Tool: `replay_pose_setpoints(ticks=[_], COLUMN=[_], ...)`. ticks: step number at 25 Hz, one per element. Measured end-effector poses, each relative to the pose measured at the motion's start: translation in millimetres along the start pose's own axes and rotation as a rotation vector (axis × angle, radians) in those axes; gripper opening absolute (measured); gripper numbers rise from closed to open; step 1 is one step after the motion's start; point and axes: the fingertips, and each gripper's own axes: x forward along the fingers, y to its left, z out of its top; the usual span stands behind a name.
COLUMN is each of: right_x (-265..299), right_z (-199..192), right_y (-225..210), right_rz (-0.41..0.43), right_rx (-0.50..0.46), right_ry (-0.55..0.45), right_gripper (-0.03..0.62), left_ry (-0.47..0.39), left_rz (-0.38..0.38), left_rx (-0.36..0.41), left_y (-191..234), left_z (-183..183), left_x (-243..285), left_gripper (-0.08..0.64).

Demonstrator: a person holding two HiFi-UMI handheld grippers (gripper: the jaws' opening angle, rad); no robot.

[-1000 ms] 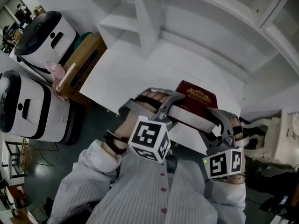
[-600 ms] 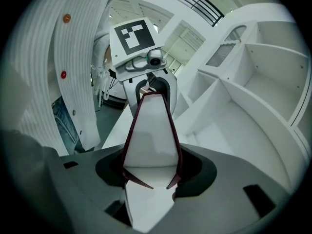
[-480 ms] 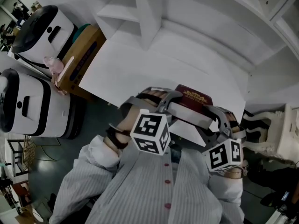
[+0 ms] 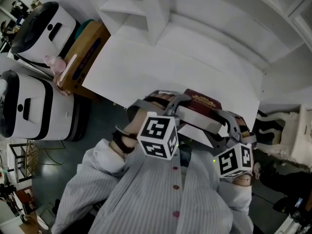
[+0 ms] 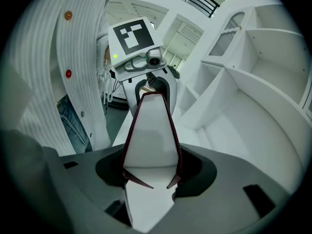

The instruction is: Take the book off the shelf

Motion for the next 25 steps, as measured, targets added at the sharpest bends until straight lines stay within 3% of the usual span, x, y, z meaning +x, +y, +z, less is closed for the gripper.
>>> replay_pose_setpoints(ticks=[15,25], right_x=[11.1,18.6], right_z=[8.7,21.7], right_y=[4.6,-2.3], right_rz=[0.001,-0.033], right_rx=[0.023,0.032], right_ry=[0.018,0.023], right_gripper=[0.225,0.224], left_ry=[-0.010,-0.019], left_rz=[-0.035,-0.041], left_rx=[-0.006,0.037], left_y=[-1.9,8.7], left_z=[-15.0,-23.6], left_x=[-1.1,-9.1], left_gripper=[0.259,0.258])
